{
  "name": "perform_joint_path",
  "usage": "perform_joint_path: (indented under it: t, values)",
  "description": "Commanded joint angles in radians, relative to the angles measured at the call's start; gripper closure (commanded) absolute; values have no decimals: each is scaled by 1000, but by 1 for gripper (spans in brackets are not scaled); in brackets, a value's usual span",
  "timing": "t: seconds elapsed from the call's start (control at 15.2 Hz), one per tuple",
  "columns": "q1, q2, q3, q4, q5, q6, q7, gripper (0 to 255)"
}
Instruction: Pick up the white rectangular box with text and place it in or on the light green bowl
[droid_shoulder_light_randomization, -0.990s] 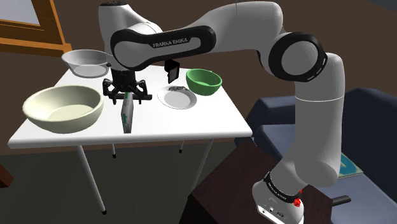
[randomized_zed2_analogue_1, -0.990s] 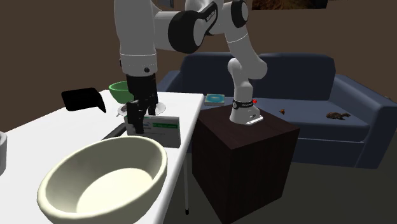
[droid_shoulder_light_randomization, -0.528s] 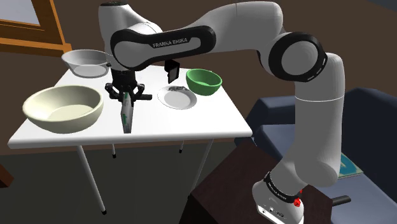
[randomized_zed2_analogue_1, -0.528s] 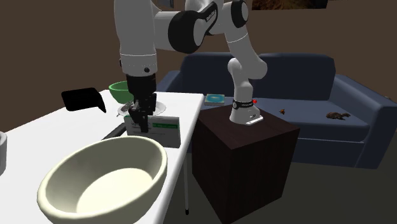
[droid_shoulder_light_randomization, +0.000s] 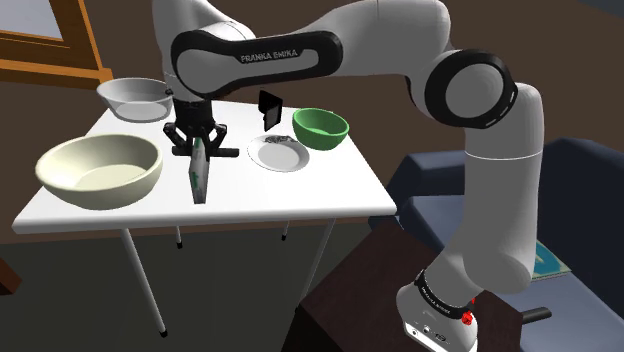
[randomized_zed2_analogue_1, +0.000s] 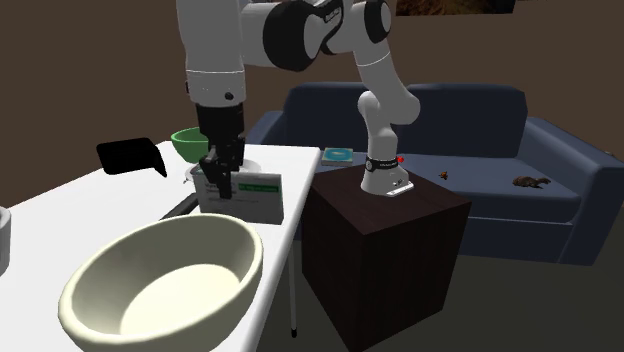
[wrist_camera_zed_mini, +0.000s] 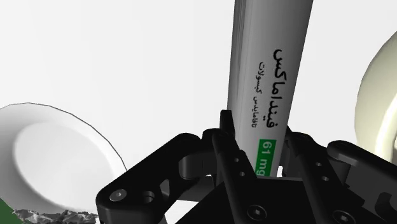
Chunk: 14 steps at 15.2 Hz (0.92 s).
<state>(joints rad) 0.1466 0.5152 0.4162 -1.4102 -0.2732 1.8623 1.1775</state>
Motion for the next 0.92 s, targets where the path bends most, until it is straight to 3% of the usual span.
perform_joint_path:
  t: [0.0,0.86]
  values:
    - [1,-6,2,19,3,-24,-4,255]
    - [22,-9,7,192,11,-196,-24,255]
